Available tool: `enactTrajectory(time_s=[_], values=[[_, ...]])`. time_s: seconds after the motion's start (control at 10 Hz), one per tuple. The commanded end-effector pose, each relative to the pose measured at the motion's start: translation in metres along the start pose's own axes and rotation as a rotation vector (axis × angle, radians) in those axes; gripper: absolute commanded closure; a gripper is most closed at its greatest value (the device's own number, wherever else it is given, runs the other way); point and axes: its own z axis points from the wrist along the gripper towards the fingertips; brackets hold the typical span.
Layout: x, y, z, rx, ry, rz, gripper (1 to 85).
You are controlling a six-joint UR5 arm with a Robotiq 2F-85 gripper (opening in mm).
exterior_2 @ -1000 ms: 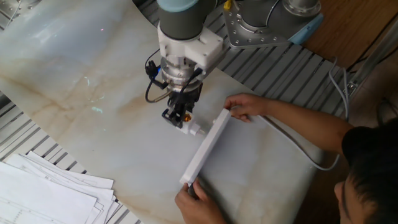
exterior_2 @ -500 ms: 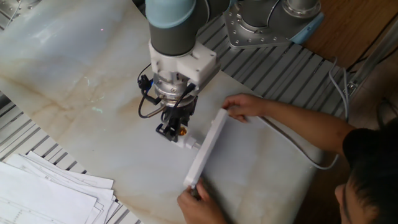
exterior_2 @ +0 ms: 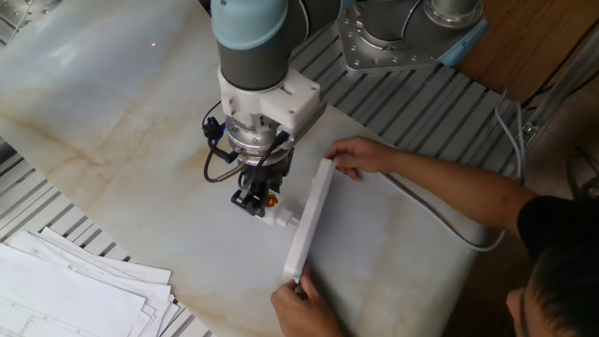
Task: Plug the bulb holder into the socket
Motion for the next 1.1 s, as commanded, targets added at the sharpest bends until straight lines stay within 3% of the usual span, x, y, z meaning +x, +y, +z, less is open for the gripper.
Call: enactTrajectory(time_s=[0.0,0.5,1.0], values=[[-0.009,-0.013,0.000,0.009,-0.013,0.005,84.3],[-0.004,-0.019,0.010,0.033,-0.015,-0.028,84.3],[0.000,-0.014,0.013,0.008,0.012,-0.042,84.3]])
